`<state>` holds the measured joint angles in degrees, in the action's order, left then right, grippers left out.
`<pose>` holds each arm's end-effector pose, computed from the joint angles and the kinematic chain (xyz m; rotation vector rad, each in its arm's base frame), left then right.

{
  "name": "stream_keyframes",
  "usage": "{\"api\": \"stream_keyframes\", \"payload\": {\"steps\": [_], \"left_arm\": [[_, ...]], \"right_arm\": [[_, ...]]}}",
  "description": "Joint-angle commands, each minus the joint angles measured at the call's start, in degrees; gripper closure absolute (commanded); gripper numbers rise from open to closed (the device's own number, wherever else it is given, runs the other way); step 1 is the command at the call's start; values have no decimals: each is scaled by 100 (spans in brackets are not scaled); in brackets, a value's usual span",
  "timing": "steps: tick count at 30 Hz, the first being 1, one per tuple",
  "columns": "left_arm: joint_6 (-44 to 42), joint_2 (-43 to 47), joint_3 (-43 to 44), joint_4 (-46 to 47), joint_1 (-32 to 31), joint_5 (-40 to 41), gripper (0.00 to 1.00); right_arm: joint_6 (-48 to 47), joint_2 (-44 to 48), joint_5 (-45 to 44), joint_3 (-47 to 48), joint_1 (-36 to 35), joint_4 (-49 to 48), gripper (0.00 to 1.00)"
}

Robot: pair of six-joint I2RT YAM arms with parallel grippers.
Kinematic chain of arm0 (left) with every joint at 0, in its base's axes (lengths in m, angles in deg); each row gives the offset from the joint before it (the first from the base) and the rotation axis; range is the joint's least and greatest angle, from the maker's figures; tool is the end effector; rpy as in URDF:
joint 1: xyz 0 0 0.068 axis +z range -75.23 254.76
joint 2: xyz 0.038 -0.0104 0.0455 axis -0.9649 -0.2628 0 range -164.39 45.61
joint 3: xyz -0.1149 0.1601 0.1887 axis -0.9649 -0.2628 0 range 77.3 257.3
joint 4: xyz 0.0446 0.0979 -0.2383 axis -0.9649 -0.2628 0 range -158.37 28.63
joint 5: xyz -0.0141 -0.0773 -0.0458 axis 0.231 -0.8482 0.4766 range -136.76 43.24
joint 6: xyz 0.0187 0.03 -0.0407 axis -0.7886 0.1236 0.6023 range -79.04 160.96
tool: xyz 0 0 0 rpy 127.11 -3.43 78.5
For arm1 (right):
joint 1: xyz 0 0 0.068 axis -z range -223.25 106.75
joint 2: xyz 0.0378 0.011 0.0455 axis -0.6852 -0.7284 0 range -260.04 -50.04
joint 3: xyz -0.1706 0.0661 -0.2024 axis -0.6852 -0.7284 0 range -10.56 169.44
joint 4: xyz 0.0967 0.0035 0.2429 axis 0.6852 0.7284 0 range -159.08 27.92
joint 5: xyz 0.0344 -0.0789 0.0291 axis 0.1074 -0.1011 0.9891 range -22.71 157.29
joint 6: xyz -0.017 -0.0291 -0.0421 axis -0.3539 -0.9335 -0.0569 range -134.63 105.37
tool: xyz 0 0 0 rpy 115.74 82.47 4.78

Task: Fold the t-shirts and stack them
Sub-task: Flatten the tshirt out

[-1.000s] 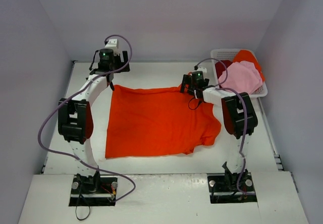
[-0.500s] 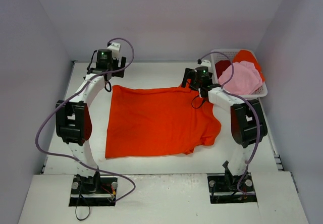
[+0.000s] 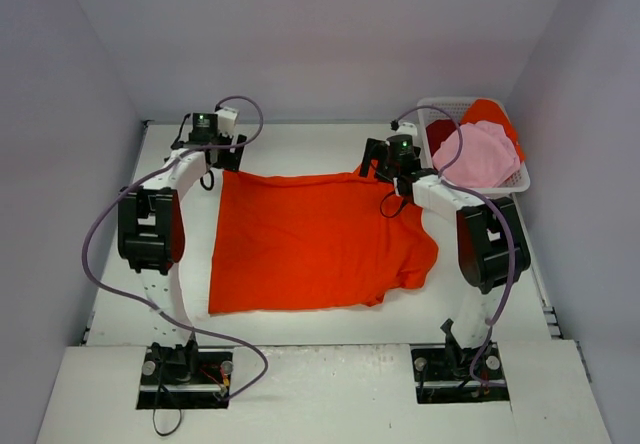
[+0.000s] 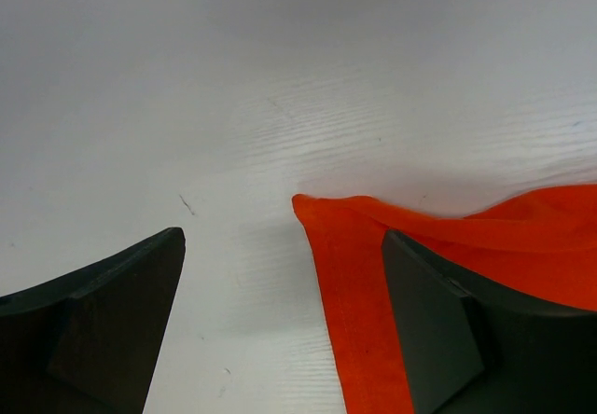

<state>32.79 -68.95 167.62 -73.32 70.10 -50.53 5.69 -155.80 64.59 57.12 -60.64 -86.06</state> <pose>0.4645 -0.0402 0.2431 0.2825 2.1829 -0.0383 0.4048 0.1250 0.2242 0.0817 1.9569 0.3904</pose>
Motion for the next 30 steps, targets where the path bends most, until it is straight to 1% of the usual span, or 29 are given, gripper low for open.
{"api": "stream_keyframes", "payload": {"steps": [1, 6, 12, 16, 19, 30], "left_arm": [[-133, 118, 91, 148, 10, -220, 19], [-133, -5, -85, 184, -8, -439, 20], [-107, 110, -314, 359, -61, -511, 20], [-159, 22, -261, 342, -105, -572, 20], [-186, -110, -94, 289, -131, -651, 23], [-212, -163, 81, 650, -166, -827, 24]], "right_arm": [[-1, 46, -2, 61, -28, -447, 6], [-36, -68, 6, 61, 7, -482, 5], [-45, -156, 50, 96, 34, -509, 5], [-1, -191, 94, 61, 25, -553, 5], [-1, -191, 85, 44, 34, -562, 5], [-36, -156, 129, 0, 121, -562, 5]]}}
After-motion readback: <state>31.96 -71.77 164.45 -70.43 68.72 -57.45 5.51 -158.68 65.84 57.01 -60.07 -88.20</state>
